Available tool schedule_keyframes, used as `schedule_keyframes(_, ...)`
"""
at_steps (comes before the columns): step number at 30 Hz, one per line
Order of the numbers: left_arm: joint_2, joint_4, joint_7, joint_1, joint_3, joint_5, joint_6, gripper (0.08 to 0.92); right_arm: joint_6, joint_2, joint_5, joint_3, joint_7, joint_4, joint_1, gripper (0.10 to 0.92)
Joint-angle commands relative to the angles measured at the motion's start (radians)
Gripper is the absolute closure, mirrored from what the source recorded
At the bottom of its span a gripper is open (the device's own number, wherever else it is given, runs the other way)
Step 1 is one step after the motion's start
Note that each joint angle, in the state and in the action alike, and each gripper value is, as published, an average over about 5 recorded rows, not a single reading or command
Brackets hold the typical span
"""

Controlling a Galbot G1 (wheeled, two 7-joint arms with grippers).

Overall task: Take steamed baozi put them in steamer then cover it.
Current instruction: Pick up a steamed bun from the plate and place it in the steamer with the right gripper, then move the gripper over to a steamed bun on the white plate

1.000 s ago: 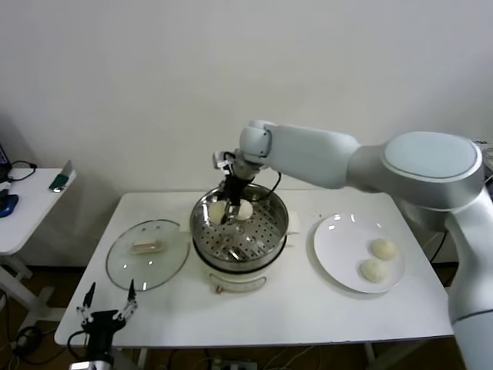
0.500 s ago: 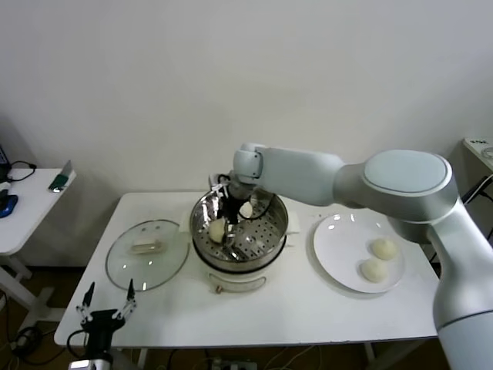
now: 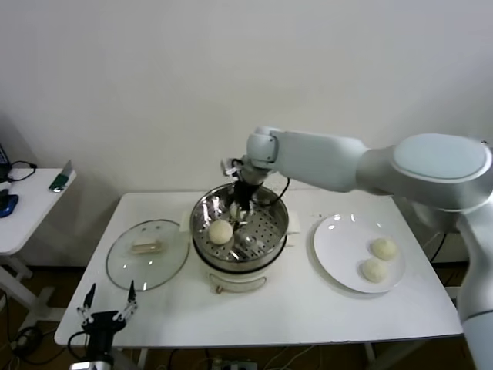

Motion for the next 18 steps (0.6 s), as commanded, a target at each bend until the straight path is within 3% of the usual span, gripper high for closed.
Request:
schedule_keyframes(1,0.002,-0.001,0.003,0.002,-0.001,0.005,-0.001,0.177,0.045,-0.329,-0.072,-0.047,-0.080,0.196,0.170,0.203)
schedule_keyframes(11,0.002,-0.005,0.001,0.002,-0.010,0.011,0.004,0.177,0.114,-0.650,-0.510,0.058,-0.107,0.273,-0.059,0.203)
schedule_keyframes(18,-0.005,-0.013,0.002,0.009,-0.012,0.033,0.015,0.177,0.134,-0.757,-0.679,0.230,-0.122,0.226,-0.319,0.203)
